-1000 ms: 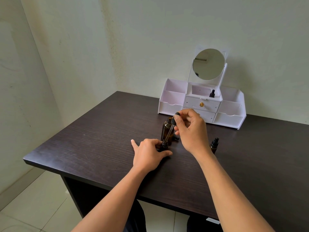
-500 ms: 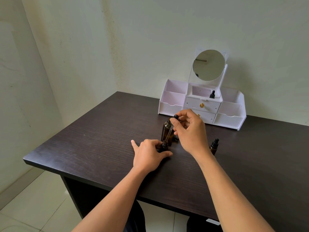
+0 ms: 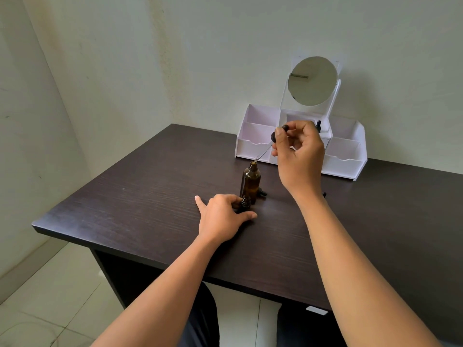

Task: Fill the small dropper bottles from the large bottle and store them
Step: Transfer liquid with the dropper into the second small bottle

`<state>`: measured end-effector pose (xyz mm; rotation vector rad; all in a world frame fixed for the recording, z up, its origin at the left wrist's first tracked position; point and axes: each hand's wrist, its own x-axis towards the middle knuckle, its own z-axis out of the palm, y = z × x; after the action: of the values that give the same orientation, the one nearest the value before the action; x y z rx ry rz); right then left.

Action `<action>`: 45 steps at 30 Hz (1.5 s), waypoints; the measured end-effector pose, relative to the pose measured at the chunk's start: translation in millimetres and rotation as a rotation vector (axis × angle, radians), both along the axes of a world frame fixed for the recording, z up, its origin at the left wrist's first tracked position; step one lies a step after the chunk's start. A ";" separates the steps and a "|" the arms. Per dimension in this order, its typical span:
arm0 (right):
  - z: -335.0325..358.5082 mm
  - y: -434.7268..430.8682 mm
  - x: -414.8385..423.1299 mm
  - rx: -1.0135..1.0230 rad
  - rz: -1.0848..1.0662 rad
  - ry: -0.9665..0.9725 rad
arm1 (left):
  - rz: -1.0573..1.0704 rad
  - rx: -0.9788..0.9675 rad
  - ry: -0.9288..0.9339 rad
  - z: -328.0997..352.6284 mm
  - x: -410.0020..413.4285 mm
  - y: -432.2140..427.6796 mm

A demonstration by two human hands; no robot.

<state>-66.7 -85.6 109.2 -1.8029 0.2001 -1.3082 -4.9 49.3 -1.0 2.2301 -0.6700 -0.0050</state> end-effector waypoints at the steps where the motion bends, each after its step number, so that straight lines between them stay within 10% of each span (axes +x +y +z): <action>1: -0.3 -0.4 1.3 -0.007 0.003 0.011 | 0.000 0.001 0.000 -0.1 -0.1 0.2; 45: -23.4 -14.1 43.5 -0.098 -0.017 0.378 | 0.015 0.032 -0.012 0.2 0.5 -1.0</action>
<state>-23.2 -99.7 85.8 -2.1270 0.3623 -0.9922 -4.5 48.3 -0.9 2.2678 -0.6637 0.0056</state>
